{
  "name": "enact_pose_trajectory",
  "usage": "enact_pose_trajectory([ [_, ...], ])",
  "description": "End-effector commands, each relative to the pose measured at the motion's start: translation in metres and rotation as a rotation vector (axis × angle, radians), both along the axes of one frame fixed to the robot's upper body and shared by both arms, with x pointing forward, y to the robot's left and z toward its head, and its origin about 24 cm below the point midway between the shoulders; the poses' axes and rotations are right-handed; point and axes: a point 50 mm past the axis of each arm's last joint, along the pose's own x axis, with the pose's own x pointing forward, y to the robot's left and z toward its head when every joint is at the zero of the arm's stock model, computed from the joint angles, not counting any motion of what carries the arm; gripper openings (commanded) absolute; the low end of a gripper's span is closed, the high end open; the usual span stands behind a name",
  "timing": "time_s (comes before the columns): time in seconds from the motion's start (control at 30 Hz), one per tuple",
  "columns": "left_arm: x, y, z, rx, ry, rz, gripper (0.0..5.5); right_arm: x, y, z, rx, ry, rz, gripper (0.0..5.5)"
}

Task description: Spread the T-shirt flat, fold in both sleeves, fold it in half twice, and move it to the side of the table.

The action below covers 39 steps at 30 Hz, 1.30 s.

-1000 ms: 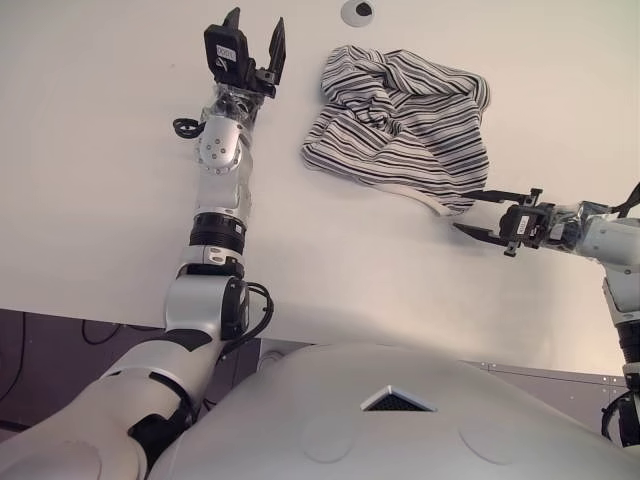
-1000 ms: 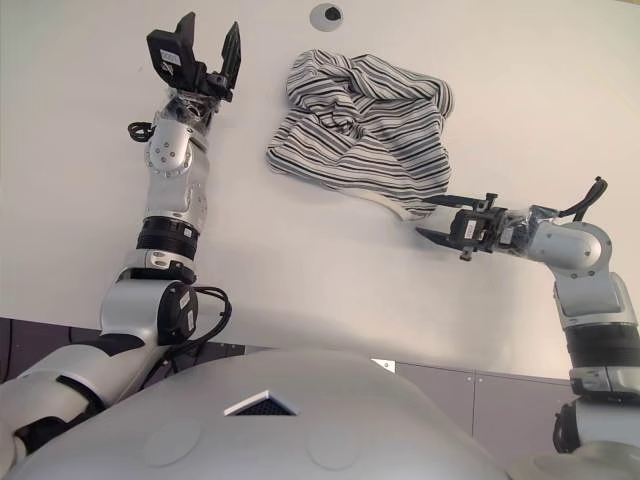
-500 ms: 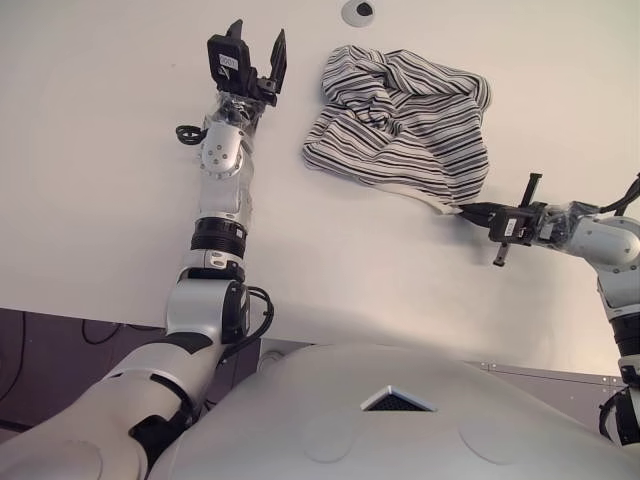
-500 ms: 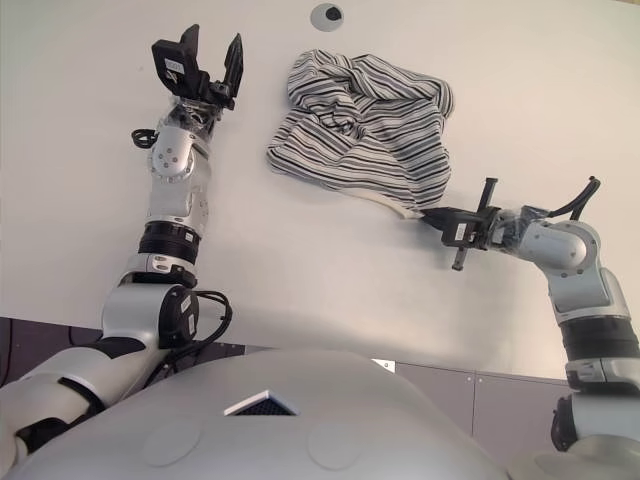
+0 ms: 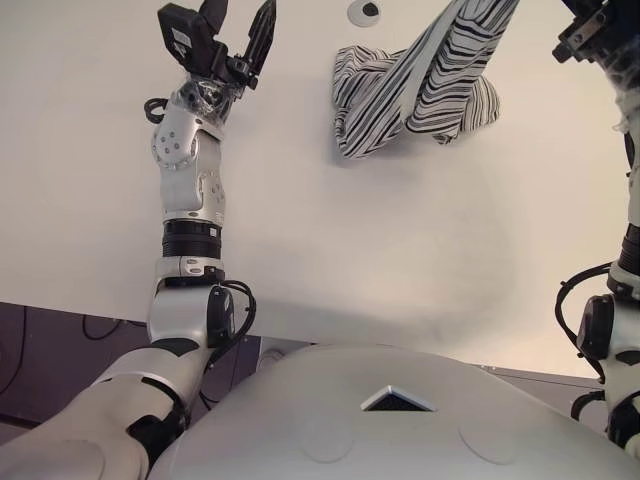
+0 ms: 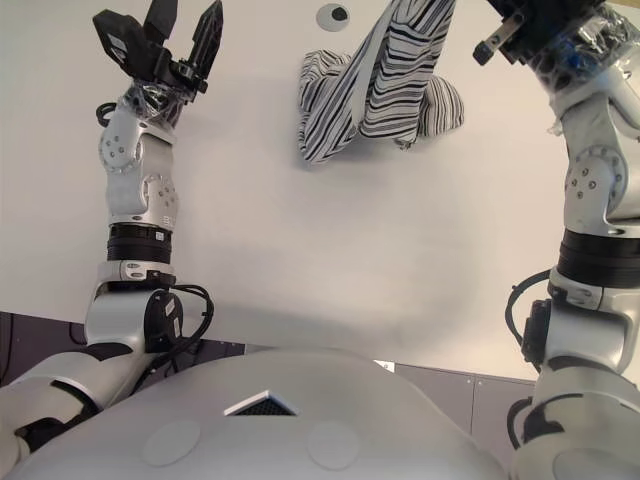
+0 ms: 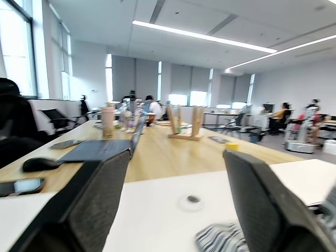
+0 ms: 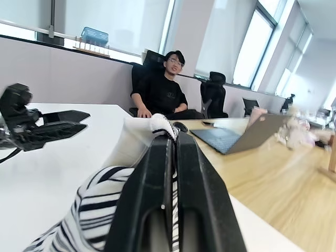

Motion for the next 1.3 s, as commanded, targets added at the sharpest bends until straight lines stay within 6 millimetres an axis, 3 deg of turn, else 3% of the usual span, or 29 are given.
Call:
enact_pose_trajectory([
  [0.03, -0.026, -0.020, -0.008, 0.243, -0.004, -0.195, 3.24, 0.006, 0.004, 0.010, -0.011, 0.007, -0.020, 0.04],
  [0.13, -0.051, -0.038, -0.017, 0.423, -0.045, -0.381, 3.24, 0.008, 0.003, 0.007, -0.021, 0.021, -0.033, 0.04],
  [0.23, -0.062, -0.049, -0.028, 0.518, -0.081, -0.436, 3.24, 0.008, 0.003, 0.003, -0.026, 0.032, -0.039, 0.04],
  [0.37, -0.060, -0.060, -0.047, 0.725, -0.181, -0.391, 3.24, 0.008, 0.005, 0.001, -0.030, 0.038, -0.030, 0.04],
  [0.67, -0.063, -0.076, -0.060, 0.833, -0.280, -0.397, 3.24, 0.009, 0.007, -0.002, -0.038, 0.046, -0.026, 0.04],
  [0.93, -0.057, -0.076, -0.073, 1.035, -0.289, -0.405, 3.24, 0.010, 0.008, 0.000, -0.025, 0.040, -0.031, 0.04],
  [1.3, -0.043, -0.076, -0.078, 1.128, -0.277, -0.339, 1.75, 0.010, 0.013, 0.000, 0.000, 0.020, -0.015, 0.00],
])
